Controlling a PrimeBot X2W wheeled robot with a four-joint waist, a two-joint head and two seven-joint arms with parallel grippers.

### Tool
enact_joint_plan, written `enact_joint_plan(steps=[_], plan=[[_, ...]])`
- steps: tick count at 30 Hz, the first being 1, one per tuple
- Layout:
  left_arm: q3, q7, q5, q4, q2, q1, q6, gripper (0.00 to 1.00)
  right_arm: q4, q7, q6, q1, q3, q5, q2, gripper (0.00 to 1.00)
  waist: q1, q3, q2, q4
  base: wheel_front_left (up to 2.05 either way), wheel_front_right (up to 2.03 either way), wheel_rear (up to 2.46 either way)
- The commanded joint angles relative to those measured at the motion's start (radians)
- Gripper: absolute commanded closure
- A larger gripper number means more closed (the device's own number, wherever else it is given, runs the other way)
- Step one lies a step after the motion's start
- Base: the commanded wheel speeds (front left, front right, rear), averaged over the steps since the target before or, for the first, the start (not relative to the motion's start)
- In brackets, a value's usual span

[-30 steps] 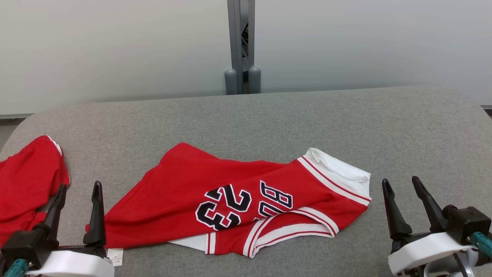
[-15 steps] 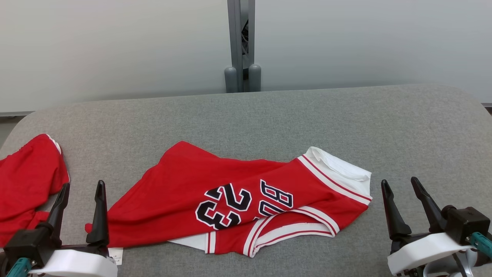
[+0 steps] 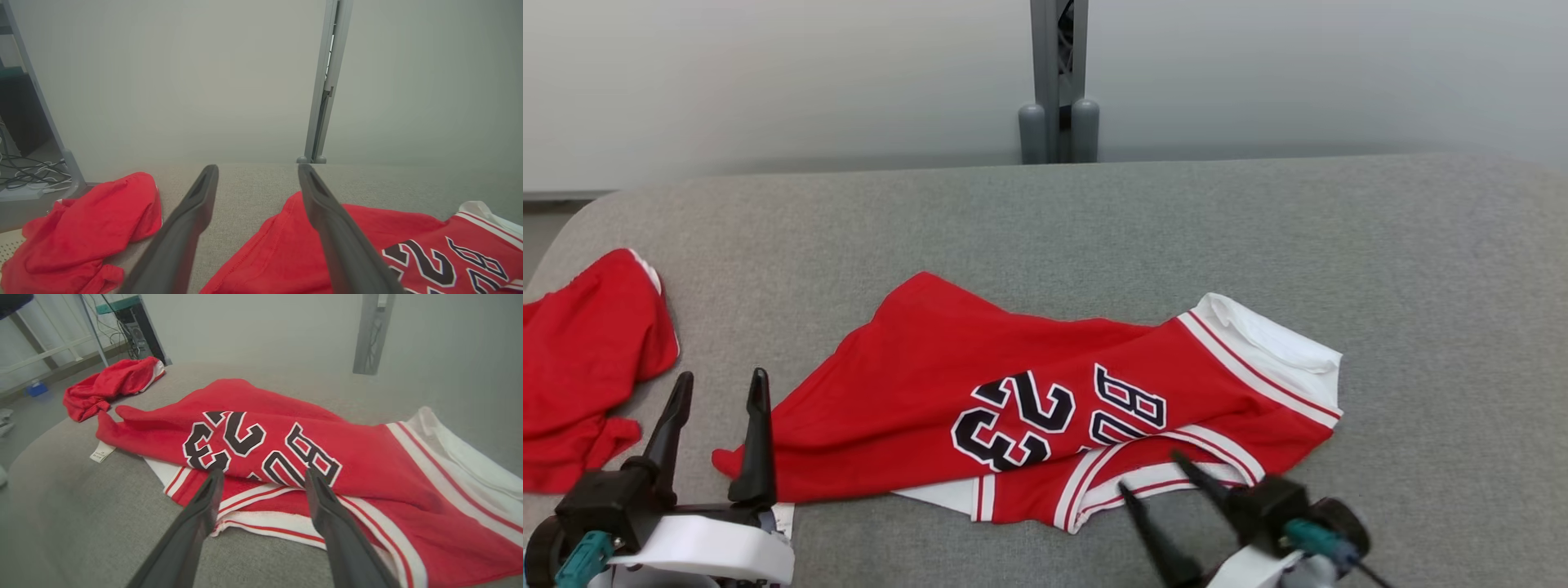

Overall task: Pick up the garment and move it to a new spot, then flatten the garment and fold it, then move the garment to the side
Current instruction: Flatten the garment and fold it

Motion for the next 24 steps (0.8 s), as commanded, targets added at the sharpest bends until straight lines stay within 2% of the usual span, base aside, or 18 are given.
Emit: enact_joint_plan(steps=[1,7,16,17,18,19,20,24], plan=[[-0.003,-0.002,0.001,0.005,0.0,-0.023,-0.002,0.0,0.021,0.009,0.0,-0.012,0.037,0.01,-0.011,0.0,0.0,0.017,0.0,0.018,0.0,0.0,0.0],[-0.018,-0.015,0.001,0.028,-0.025,-0.063,-0.019,0.0,0.154,-0.006,0.0,-0.08,0.161,0.053,-0.015,0.0,0.0,0.064,0.0,0.064,0.0,0.0,0.0],[-0.027,-0.035,-0.003,0.074,-0.052,-0.105,-0.042,0.0,0.381,-0.03,0.0,-0.165,0.208,0.083,-0.006,0.0,0.0,0.098,0.0,0.094,0.0,0.0,0.0],[-0.027,-0.035,-0.003,0.079,-0.053,-0.107,-0.045,0.0,0.396,-0.032,0.0,-0.17,0.213,0.09,-0.005,0.08,0.0,0.099,0.0,0.093,0.0,0.0,0.0],[-0.025,-0.038,-0.004,0.083,-0.055,-0.107,-0.045,0.0,0.409,-0.035,0.0,-0.177,0.218,0.1,-0.005,0.26,0.0,0.101,0.0,0.092,0.0,0.0,0.0],[-0.024,-0.04,-0.005,0.087,-0.056,-0.107,-0.047,0.0,0.419,-0.041,0.0,-0.184,0.224,0.11,-0.005,0.71,0.0,0.101,0.0,0.089,0.0,0.0,0.0],[-0.023,-0.04,-0.004,0.092,-0.058,-0.11,-0.047,0.0,0.425,-0.049,0.0,-0.19,0.231,0.123,-0.005,1.0,0.0,0.102,0.0,0.087,0.0,0.0,0.0],[-0.019,-0.046,0.0,0.104,-0.058,-0.124,-0.055,0.0,0.416,-0.081,0.0,-0.216,0.241,0.179,-0.005,1.0,0.0,0.104,0.0,0.073,0.0,0.0,0.0]])
